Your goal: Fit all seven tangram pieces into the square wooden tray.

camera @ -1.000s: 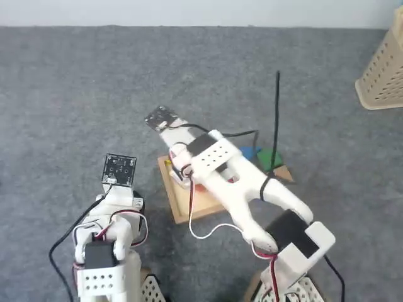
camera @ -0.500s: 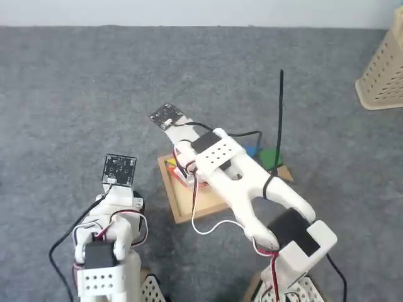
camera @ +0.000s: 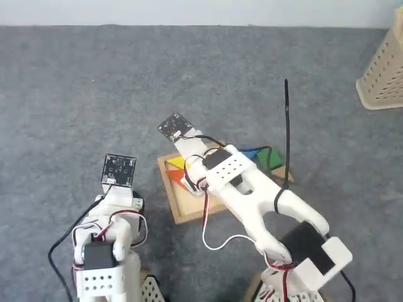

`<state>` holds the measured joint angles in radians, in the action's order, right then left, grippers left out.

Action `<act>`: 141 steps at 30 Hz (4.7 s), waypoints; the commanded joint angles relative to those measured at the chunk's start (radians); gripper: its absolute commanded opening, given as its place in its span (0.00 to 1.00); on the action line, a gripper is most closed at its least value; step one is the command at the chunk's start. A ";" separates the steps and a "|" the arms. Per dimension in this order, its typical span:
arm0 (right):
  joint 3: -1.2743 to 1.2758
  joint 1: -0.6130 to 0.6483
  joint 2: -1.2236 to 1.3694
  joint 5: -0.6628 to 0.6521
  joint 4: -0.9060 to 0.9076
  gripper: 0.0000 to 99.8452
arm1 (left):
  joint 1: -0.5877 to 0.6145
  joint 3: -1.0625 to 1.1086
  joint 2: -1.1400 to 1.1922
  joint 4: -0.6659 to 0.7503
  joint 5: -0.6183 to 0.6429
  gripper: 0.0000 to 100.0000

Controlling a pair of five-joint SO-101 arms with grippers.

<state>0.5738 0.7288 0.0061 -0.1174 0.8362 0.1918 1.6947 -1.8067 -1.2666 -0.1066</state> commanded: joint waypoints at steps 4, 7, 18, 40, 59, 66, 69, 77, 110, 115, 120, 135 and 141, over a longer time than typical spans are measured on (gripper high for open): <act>-0.005 0.059 -0.071 0.009 -0.018 0.02 | -0.002 -0.010 -0.021 0.000 0.008 0.07; -0.005 0.068 -0.071 0.009 -0.016 0.02 | -0.002 -0.010 -0.021 0.000 0.008 0.07; -0.005 0.111 -0.065 0.012 -0.031 0.02 | -0.002 -0.010 -0.021 0.000 0.008 0.07; 0.261 0.039 -0.239 0.029 -0.348 0.01 | -0.002 -0.010 -0.021 0.000 0.008 0.07; 0.147 0.102 -0.094 0.035 -0.242 0.01 | -0.002 -0.010 -0.021 0.000 0.008 0.07; 0.147 0.105 -0.105 0.032 -0.214 0.01 | -0.002 -0.010 -0.021 0.000 0.008 0.07; 0.152 0.091 -0.168 0.034 -0.213 0.01 | -0.002 -0.010 -0.021 0.000 0.008 0.07; 0.275 0.033 -0.312 0.034 -0.377 0.01 | -0.002 -0.010 -0.021 0.000 0.008 0.07; 0.316 0.028 -0.259 0.035 -0.469 0.01 | -0.002 -0.010 -0.021 0.000 0.008 0.07; 0.321 0.031 -0.309 0.035 -0.458 0.01 | -0.002 -0.010 -0.021 0.000 0.008 0.07; 0.359 0.050 -0.285 0.029 -0.453 0.01 | -0.002 -0.010 -0.021 0.000 0.008 0.07; 0.244 0.073 -0.058 -0.110 -0.423 0.01 | -0.002 -0.010 -0.021 0.000 0.008 0.07; 0.155 0.077 0.025 -0.110 -0.423 0.01 | -0.002 -0.010 -0.021 0.000 0.008 0.07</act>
<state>0.7856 0.7933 -0.0138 -0.2110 0.3989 0.1918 1.6947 -1.8067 -1.2666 -0.1066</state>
